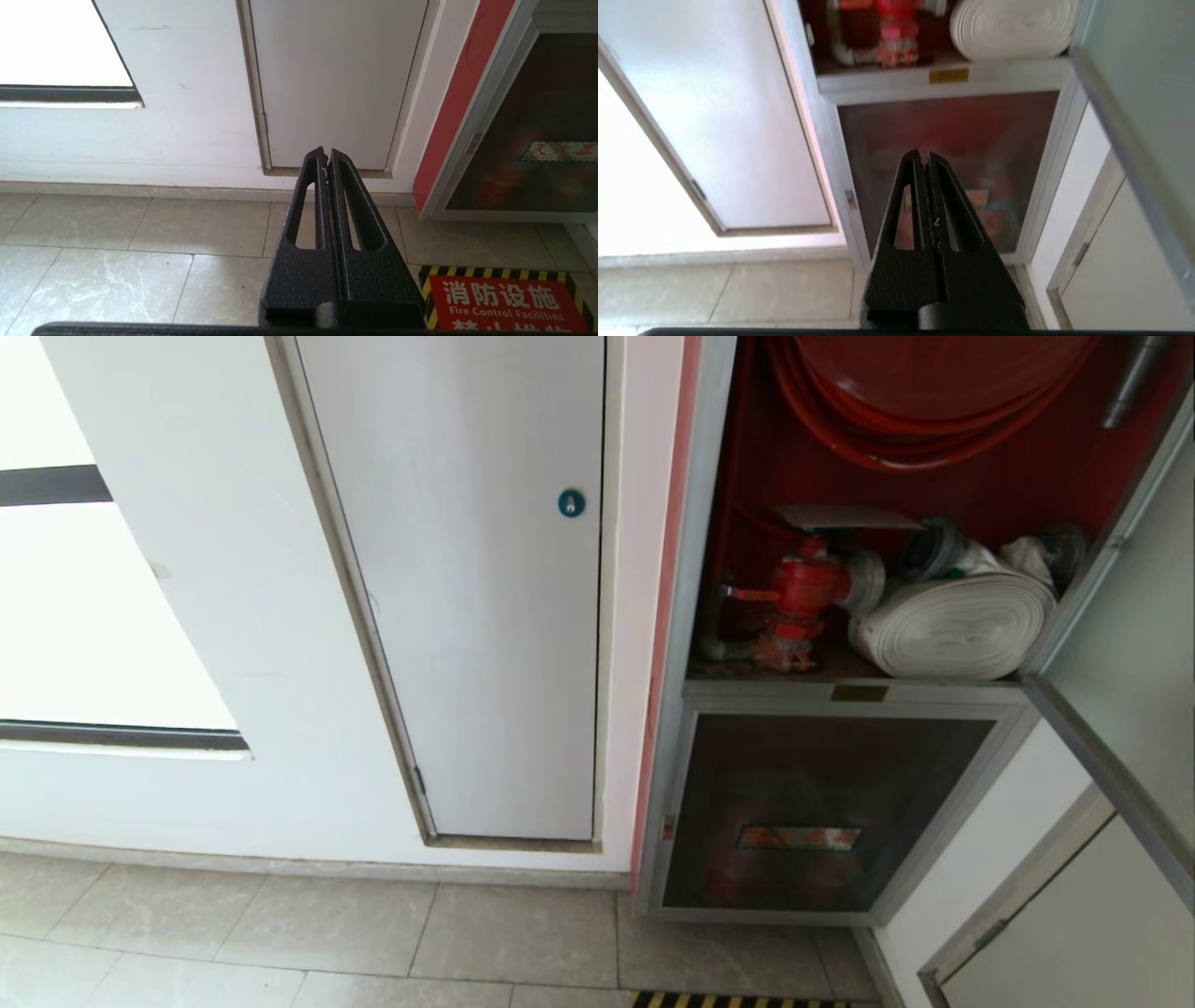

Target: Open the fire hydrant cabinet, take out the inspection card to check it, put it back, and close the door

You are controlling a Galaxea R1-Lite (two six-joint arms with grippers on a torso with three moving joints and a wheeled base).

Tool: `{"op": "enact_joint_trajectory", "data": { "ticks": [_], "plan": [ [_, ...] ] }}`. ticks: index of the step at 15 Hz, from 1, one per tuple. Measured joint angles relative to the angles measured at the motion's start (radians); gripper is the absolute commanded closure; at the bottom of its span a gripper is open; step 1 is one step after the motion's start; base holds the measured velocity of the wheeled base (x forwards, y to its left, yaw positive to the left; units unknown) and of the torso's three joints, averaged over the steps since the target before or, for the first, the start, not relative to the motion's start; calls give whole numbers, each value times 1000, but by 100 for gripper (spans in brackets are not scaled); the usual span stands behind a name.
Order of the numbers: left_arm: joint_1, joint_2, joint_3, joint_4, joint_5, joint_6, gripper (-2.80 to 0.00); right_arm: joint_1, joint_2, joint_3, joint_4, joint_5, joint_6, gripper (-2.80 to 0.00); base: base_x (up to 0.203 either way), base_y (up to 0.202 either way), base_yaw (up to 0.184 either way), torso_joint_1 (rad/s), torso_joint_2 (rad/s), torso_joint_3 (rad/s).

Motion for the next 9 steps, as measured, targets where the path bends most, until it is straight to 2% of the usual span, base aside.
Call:
{"op": "enact_joint_trajectory", "data": {
  "ticks": [3, 6, 9],
  "plan": [
    [0, 0, 0, 0, 0, 0, 0, -2, 102, -113, 0, -85, -20, 0, 0, 0, 0, 0, 0, 0],
    [0, 0, 0, -1, 0, 0, 0, -4, 233, -234, -10, -272, -83, 0, 0, 0, 0, 0, 0, 0],
    [0, 0, 0, 0, 0, 0, 0, -6, 338, -327, -49, -503, -166, 0, 0, 0, 0, 0, 0, 0]
  ]
}}
